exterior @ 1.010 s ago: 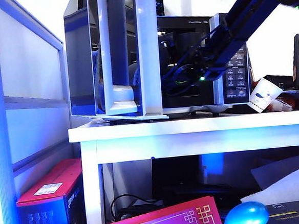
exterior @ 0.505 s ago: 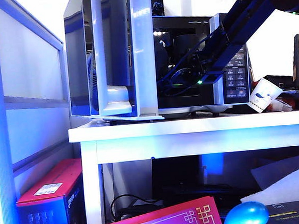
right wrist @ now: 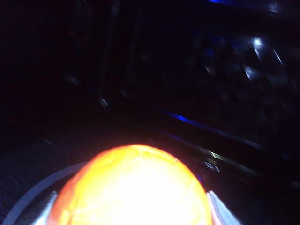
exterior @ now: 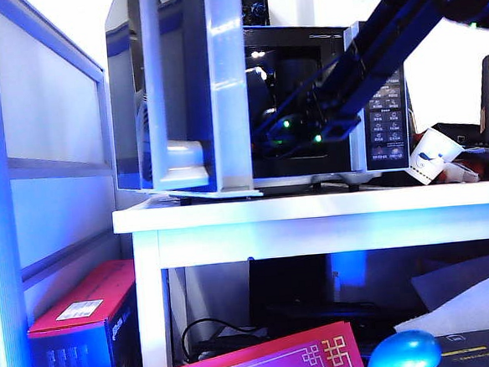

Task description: Open the microwave door, place the orange inside the microwave, then close the microwave door.

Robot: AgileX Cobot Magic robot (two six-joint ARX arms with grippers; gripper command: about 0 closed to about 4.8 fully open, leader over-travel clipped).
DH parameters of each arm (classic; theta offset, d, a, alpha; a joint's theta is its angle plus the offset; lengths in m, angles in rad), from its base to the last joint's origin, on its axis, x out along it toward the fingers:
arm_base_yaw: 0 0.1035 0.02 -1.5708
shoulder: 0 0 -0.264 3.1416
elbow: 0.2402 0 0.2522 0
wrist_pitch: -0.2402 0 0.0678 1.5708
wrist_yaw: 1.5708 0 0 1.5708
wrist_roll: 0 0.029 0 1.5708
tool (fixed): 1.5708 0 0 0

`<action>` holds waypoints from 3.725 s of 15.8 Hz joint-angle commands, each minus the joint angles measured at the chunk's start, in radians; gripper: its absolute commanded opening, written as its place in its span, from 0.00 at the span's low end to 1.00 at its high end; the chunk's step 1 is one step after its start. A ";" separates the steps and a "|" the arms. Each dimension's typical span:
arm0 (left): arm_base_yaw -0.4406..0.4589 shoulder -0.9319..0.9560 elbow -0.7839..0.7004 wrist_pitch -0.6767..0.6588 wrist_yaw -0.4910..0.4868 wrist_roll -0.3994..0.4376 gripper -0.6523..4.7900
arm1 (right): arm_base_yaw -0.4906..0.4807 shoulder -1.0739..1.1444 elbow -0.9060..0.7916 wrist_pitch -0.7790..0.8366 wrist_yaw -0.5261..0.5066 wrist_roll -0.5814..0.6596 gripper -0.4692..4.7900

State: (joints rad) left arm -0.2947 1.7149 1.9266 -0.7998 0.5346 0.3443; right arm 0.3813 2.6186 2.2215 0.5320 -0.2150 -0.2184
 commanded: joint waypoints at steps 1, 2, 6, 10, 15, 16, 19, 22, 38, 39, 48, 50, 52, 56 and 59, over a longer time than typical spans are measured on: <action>-0.003 0.029 -0.030 -0.209 -0.023 -0.003 0.15 | 0.002 -0.005 0.010 -0.021 0.008 0.005 1.00; -0.003 0.029 -0.030 -0.209 -0.023 -0.004 0.15 | 0.003 -0.005 0.010 -0.022 0.007 0.005 1.00; -0.003 0.029 -0.030 -0.210 -0.023 -0.004 0.15 | 0.006 -0.031 0.010 -0.087 0.004 0.005 1.00; -0.003 0.029 -0.030 -0.211 -0.023 -0.004 0.15 | 0.006 -0.076 0.010 -0.193 0.008 0.004 1.00; -0.003 0.029 -0.030 -0.225 -0.023 -0.004 0.15 | 0.006 -0.110 0.010 -0.349 0.008 -0.026 1.00; -0.003 0.029 -0.030 -0.225 -0.023 -0.004 0.15 | 0.006 -0.116 0.010 -0.385 0.011 -0.051 1.00; -0.003 0.029 -0.030 -0.233 -0.023 -0.003 0.15 | 0.006 -0.128 0.010 -0.459 0.015 -0.079 1.00; -0.003 0.029 -0.030 -0.232 -0.023 -0.003 0.15 | 0.006 -0.150 0.010 -0.546 0.014 -0.104 1.00; -0.003 0.029 -0.030 -0.232 -0.023 -0.003 0.15 | 0.005 -0.311 0.010 -1.032 0.038 -0.153 1.00; -0.003 0.029 -0.030 -0.232 -0.023 -0.003 0.15 | 0.005 -0.328 0.010 -1.083 0.038 -0.152 1.00; -0.003 0.029 -0.030 -0.231 -0.023 -0.003 0.15 | 0.005 -0.465 0.010 -1.346 0.061 -0.149 1.00; -0.003 0.029 -0.030 -0.226 -0.023 -0.003 0.15 | 0.005 -0.508 0.010 -1.390 0.060 -0.149 1.00; -0.003 0.029 -0.030 -0.219 -0.023 -0.003 0.15 | 0.005 -0.550 0.010 -1.425 0.060 -0.149 1.00; -0.003 0.029 -0.029 -0.205 -0.022 -0.003 0.15 | 0.005 -0.688 0.012 -1.477 0.103 -0.131 1.00; -0.003 0.028 -0.028 -0.180 -0.018 -0.017 0.15 | 0.005 -0.814 0.012 -1.455 0.105 -0.115 0.14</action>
State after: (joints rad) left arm -0.2947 1.7123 1.9278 -0.8146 0.5385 0.3466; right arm 0.3847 1.8275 2.2276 -0.9432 -0.1097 -0.3367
